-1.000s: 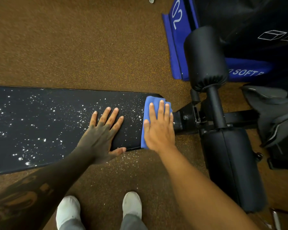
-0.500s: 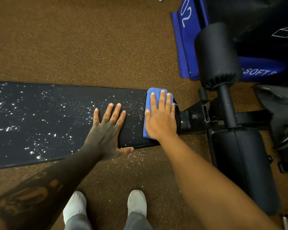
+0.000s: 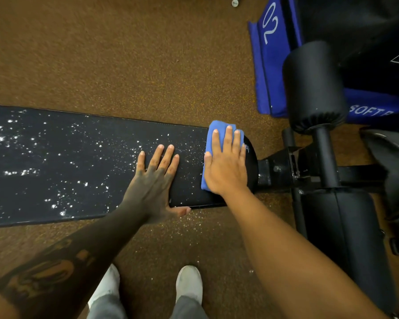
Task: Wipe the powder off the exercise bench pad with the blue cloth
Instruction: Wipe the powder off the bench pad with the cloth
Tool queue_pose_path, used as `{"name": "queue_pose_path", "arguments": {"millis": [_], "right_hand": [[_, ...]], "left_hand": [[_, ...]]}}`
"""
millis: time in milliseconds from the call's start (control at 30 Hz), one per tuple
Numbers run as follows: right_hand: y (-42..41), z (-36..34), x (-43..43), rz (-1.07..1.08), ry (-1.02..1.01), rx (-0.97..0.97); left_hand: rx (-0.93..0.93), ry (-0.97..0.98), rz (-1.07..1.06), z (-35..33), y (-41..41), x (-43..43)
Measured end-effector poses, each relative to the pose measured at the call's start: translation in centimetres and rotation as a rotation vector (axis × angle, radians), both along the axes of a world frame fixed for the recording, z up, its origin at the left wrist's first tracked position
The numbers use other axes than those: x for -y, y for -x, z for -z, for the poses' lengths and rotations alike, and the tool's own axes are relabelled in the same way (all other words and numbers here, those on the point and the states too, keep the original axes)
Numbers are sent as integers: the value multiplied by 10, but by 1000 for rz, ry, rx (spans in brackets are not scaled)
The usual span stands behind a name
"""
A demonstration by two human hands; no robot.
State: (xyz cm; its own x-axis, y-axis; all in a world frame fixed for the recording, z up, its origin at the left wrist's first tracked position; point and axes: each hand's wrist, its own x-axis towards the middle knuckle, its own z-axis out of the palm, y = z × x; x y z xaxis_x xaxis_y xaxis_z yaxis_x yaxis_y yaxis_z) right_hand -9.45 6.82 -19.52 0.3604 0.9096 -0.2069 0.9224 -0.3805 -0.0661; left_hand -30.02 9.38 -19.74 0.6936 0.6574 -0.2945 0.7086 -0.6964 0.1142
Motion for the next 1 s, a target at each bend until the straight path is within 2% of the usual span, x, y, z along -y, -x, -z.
{"name": "queue_pose_path", "arguments": {"millis": [233, 467, 733, 1000], "right_hand": [[18, -5, 51, -166, 41, -34], [-7, 0, -21, 15, 6, 14], [21, -4, 42, -168, 24, -21], [14, -1, -16, -65, 15, 6]], "left_hand": [[10, 6, -47, 1, 2, -1], [-9, -4, -71, 0, 4, -1], [8, -1, -85, 0, 4, -2], [-3, 6, -87, -3, 3, -2]]}}
